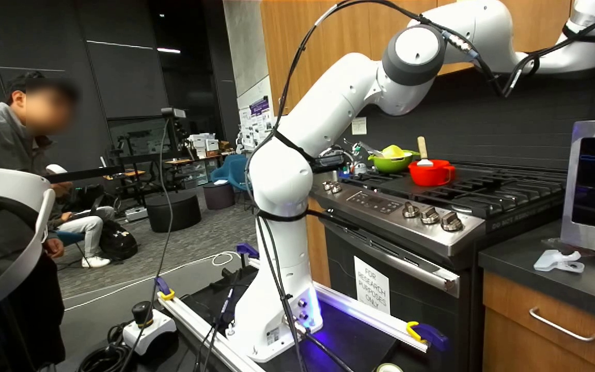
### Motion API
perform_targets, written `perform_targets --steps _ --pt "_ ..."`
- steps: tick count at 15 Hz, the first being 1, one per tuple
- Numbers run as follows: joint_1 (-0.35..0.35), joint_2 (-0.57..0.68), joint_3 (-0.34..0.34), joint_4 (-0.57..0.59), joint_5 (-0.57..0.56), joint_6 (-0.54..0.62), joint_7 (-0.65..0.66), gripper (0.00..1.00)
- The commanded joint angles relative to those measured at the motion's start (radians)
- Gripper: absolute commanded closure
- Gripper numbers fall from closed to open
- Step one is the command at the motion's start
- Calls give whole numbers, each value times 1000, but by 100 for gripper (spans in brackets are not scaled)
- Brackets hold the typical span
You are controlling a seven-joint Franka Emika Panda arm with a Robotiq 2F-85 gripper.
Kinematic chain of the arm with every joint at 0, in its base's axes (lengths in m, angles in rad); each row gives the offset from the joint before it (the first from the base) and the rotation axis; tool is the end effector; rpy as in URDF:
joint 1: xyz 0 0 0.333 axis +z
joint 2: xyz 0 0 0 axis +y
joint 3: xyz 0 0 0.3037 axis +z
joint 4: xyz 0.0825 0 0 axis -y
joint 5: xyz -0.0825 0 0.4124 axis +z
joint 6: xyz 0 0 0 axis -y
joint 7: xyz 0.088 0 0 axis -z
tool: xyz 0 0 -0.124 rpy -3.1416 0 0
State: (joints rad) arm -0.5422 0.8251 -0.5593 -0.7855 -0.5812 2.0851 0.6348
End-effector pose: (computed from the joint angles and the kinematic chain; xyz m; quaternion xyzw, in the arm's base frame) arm 0.5208 -0.6284 0.5494 0.6806 -0.5184 0.1717 0.4885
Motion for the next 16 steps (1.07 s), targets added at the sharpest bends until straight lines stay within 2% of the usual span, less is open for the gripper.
perform_targets --steps 1,16 --pt "-16 47 -17 84 7 -53 59 98" --pt "-29 109 -68 207 6 -213 421 98"
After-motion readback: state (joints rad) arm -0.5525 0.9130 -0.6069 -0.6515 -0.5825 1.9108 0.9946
